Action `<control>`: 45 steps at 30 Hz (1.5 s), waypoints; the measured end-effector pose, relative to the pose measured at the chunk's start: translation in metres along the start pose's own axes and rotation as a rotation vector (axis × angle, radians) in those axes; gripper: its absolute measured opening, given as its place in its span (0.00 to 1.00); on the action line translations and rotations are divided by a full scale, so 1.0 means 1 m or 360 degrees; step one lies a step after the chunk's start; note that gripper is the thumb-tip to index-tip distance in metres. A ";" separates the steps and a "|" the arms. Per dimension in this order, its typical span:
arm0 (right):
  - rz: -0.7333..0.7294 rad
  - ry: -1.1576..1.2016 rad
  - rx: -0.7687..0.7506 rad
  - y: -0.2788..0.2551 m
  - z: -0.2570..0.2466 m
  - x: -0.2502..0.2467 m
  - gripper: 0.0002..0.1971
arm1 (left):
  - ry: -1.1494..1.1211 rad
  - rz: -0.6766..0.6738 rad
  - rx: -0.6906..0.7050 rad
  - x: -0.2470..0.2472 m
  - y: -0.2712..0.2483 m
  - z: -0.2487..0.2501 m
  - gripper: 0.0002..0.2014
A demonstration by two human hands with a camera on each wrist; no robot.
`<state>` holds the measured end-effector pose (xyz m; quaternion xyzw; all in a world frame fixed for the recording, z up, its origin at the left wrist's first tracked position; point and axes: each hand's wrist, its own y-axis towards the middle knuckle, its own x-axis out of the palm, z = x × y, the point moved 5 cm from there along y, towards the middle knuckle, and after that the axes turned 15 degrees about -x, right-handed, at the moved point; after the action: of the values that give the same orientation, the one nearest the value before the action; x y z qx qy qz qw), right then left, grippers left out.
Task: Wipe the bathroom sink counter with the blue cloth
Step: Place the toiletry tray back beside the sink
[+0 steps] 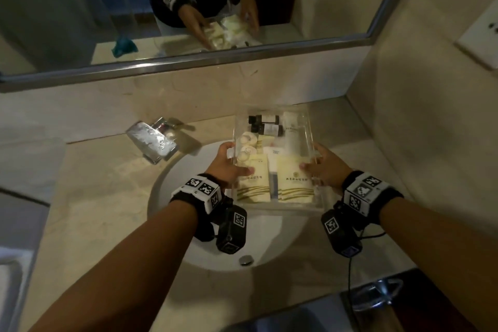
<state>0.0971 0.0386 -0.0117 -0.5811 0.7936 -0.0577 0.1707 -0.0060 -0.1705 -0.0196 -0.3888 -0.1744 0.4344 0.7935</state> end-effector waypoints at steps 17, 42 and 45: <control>-0.0049 -0.0208 0.0009 0.062 0.056 -0.087 0.37 | -0.0069 -0.0006 -0.0118 0.083 0.073 0.017 0.36; 0.0039 -0.0231 0.0127 0.107 0.117 -0.136 0.41 | 0.0029 0.0053 -0.0149 0.132 0.119 0.034 0.37; 0.0056 -0.0273 0.0161 0.108 0.119 -0.140 0.42 | 0.0015 0.0055 -0.0156 0.134 0.120 0.033 0.38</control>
<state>0.0773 0.2178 -0.1261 -0.5606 0.7822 -0.0445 0.2682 -0.0172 -0.0058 -0.0992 -0.4321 -0.1850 0.4373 0.7667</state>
